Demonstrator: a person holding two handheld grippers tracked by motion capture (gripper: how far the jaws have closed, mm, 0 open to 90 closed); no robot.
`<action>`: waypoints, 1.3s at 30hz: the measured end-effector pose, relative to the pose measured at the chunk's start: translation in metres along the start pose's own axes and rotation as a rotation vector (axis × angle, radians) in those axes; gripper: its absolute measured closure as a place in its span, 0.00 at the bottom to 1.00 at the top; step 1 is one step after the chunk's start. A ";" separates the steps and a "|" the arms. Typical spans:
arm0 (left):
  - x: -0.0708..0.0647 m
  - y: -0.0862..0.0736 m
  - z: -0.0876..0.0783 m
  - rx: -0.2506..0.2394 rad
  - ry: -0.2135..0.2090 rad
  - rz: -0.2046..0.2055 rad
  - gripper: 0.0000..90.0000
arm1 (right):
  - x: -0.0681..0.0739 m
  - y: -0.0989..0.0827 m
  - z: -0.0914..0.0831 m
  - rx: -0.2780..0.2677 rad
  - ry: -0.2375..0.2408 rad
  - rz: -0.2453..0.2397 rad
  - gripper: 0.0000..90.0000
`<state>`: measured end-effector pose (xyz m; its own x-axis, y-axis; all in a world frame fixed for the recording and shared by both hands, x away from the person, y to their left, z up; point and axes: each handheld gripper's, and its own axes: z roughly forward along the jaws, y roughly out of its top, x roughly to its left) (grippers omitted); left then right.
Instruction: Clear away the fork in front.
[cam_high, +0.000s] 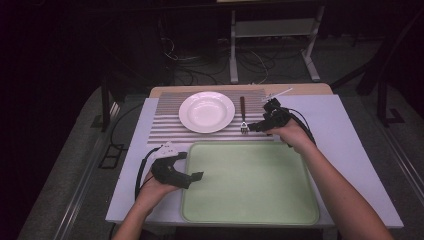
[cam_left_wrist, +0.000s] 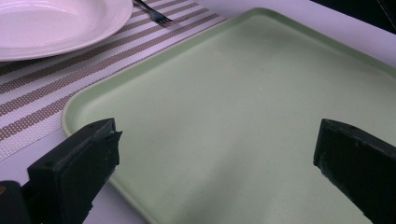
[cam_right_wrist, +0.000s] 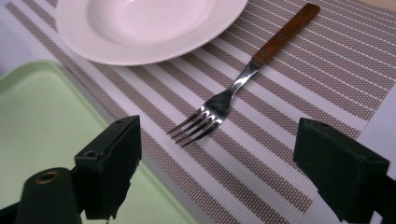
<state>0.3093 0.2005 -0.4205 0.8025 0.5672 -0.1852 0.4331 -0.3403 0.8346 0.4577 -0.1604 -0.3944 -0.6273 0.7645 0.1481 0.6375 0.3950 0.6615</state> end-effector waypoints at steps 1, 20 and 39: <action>-0.001 0.000 0.000 -0.001 0.001 0.002 0.00 | -0.003 0.004 0.003 0.005 -0.001 0.006 0.19; 0.000 0.000 0.001 -0.003 -0.002 -0.004 0.00 | -0.018 0.046 0.033 0.076 -0.057 0.067 0.26; 0.000 -0.002 0.000 -0.002 -0.011 -0.015 0.00 | -0.033 0.075 0.076 0.235 -0.094 0.155 0.47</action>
<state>0.3087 0.2012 -0.4224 0.8002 0.5643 -0.2032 0.4445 -0.3305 0.8325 0.5604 -0.1178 -0.4052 -0.4774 0.8645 0.1575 0.8153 0.3689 0.4463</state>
